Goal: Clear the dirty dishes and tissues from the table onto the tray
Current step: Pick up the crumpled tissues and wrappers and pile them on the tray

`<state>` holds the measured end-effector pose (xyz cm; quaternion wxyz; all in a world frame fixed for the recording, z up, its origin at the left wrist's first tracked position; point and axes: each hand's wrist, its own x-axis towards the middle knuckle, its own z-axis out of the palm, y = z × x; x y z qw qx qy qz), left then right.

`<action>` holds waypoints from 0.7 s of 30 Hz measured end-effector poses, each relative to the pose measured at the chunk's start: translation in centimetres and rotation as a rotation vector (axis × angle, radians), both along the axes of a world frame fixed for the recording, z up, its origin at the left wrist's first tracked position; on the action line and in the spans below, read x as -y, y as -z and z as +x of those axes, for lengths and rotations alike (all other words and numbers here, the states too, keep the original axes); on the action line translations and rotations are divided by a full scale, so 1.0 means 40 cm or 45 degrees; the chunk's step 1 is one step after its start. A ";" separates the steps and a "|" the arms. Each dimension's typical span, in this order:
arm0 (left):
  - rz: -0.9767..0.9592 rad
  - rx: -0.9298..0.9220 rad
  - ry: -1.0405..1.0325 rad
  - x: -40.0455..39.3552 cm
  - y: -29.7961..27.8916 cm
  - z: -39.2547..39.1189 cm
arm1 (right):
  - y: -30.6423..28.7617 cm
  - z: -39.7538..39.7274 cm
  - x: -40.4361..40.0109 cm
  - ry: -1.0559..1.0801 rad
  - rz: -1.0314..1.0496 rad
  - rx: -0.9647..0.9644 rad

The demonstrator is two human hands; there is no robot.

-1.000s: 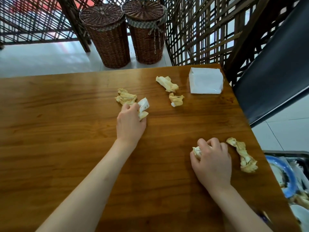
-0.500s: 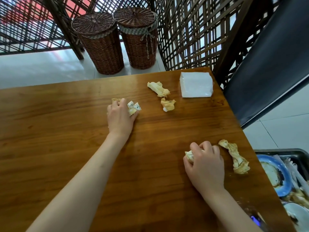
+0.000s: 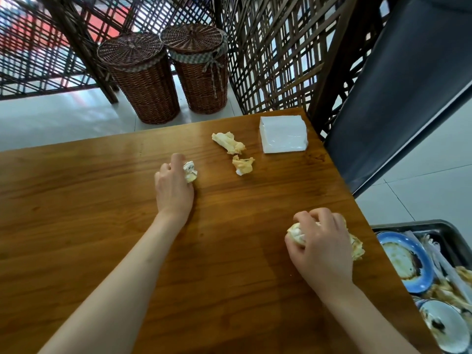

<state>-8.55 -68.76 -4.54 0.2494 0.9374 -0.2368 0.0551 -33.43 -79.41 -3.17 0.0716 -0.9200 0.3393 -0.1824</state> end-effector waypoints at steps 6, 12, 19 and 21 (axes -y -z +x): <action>-0.060 0.010 0.060 0.038 -0.001 -0.034 | 0.011 -0.038 0.096 0.324 0.110 -0.264; -0.093 0.012 0.145 0.066 0.001 -0.058 | 0.025 -0.043 0.068 0.354 0.203 -0.364; -0.205 0.020 0.270 0.111 -0.008 -0.059 | 0.014 -0.019 0.049 0.086 0.237 -0.132; -0.226 0.022 0.303 0.131 -0.012 -0.049 | 0.002 0.017 0.037 -0.002 0.213 -0.095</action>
